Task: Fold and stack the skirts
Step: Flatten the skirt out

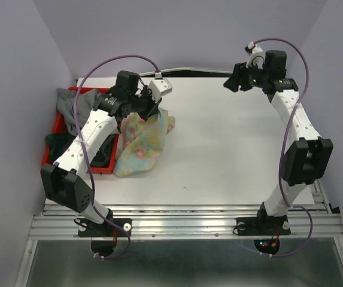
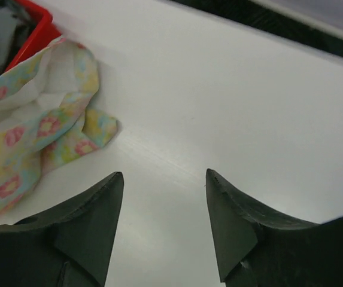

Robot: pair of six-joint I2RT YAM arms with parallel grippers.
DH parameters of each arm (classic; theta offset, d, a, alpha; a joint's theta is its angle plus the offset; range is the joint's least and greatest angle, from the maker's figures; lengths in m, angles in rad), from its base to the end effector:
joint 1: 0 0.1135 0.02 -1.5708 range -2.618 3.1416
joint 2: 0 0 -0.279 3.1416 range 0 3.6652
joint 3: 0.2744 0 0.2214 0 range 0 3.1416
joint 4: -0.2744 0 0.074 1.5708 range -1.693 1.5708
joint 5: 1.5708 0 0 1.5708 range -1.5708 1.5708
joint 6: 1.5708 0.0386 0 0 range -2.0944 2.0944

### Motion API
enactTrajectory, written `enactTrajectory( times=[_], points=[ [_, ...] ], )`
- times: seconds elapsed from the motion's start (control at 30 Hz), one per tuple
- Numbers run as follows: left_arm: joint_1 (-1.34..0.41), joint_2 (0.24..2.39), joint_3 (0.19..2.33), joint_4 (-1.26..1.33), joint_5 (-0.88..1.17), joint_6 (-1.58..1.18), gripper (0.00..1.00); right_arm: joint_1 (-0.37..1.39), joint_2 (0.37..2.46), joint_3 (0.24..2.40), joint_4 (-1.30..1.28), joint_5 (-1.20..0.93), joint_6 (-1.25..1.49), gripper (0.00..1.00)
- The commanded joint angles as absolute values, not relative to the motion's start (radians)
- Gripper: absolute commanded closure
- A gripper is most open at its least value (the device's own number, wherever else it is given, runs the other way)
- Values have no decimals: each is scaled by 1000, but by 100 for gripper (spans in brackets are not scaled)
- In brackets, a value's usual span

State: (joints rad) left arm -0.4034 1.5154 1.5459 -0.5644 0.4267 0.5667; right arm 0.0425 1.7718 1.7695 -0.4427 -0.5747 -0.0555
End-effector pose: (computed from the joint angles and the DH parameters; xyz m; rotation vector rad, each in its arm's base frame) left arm 0.2786 -0.1363 0.4030 1.1829 1.6996 -0.3481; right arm 0.3838 0.0373 0.4006 -0.4587 1.9300 0.5683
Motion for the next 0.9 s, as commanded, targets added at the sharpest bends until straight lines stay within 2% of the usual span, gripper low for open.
enactTrajectory(
  times=[0.0, 0.13, 0.23, 0.27, 0.33, 0.43, 0.47, 0.5, 0.63, 0.73, 0.87],
  points=[
    [-493, 1476, 1539, -568, 659, 482, 100, 63, 1706, 1653, -413, -784, 52, 35],
    [-693, 1466, 1459, -468, 589, 419, 100, 63, 1675, 1597, -466, -749, 35, 32],
    [-791, 1547, 1459, -388, 557, 344, 99, 63, 1666, 1557, -540, -735, 20, 28],
    [-810, 1574, 1474, -373, 571, 309, 92, 63, 1652, 1543, -555, -726, 23, 27],
    [-868, 1661, 1534, -364, 549, 288, 86, 63, 1635, 1491, -595, -680, 23, 26],
    [-893, 1749, 1635, -394, 529, 285, 69, 16, 1614, 1453, -655, -615, 12, 23],
    [-885, 1759, 1658, -405, 531, 278, 59, 3, 1615, 1453, -676, -612, 11, 22],
    [-878, 1764, 1698, -432, 537, 291, 34, -9, 1626, 1456, -730, -606, -32, 21],
    [-764, 1715, 1721, -414, 590, 282, 26, -18, 1661, 1460, -822, -588, -64, 21],
    [-622, 1752, 1782, -436, 569, 273, 28, -18, 1721, 1459, -841, -575, -60, 23],
    [-560, 1856, 1874, -474, 473, 288, 29, -18, 1801, 1468, -874, -586, -37, 26]
  ],
)
